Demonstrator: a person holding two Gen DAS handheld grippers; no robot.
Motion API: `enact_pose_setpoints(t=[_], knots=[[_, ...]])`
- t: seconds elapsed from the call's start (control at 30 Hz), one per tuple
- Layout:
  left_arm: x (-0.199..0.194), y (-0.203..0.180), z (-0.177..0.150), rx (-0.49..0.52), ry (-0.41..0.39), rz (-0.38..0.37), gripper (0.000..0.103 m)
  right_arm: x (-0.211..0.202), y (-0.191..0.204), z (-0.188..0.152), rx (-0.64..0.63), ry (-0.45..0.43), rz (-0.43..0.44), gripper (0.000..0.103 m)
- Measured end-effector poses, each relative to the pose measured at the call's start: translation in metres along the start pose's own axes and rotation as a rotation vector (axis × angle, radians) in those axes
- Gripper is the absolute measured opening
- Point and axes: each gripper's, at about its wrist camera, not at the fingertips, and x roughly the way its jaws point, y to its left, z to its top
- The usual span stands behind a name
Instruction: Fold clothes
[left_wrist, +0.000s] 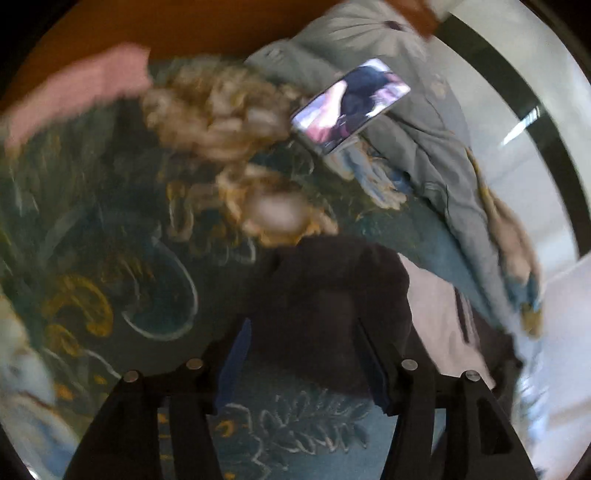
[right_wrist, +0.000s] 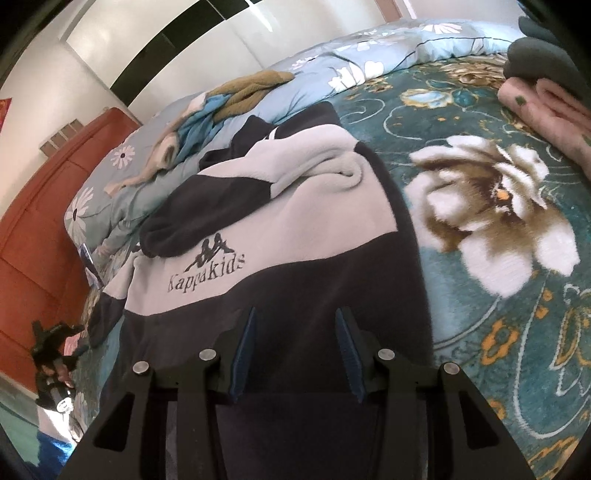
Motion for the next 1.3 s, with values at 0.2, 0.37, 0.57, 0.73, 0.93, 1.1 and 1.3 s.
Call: enact_pose_setpoints(t=[0.2,0.37,0.57,0.73,0.93,1.1,1.3], knots=[[-0.011,-0.034,0.013,0.019,-0.089,-0.07,0.04,-0.002,0.001,0.002,0.001,-0.005,-0.003,0.045],[-0.02,-0.063,0.024,0.034,-0.163,-0.128,0.022,0.001,-0.005,0.003,0.009,0.002,-0.003,0.045],[-0.061,-0.153,0.038,0.188,-0.292,-0.283,0.022,0.006,-0.014,0.007,0.024,0.003,0.004,0.045],[-0.104,-0.292,0.013,0.453,-0.298,-0.57,0.022,0.008,-0.017,0.009,0.034,-0.009,0.018,0.045],[-0.072,-0.401,-0.069,0.624,-0.09,-0.732,0.022,0.007,-0.023,0.011,0.05,-0.017,0.04,0.045],[-0.016,-0.445,-0.155,0.743,0.134,-0.699,0.022,0.003,-0.026,0.013,0.056,-0.027,0.04,0.045],[0.045,-0.459,-0.23,0.862,0.297,-0.577,0.023,0.001,-0.029,0.011,0.065,-0.032,0.032,0.045]])
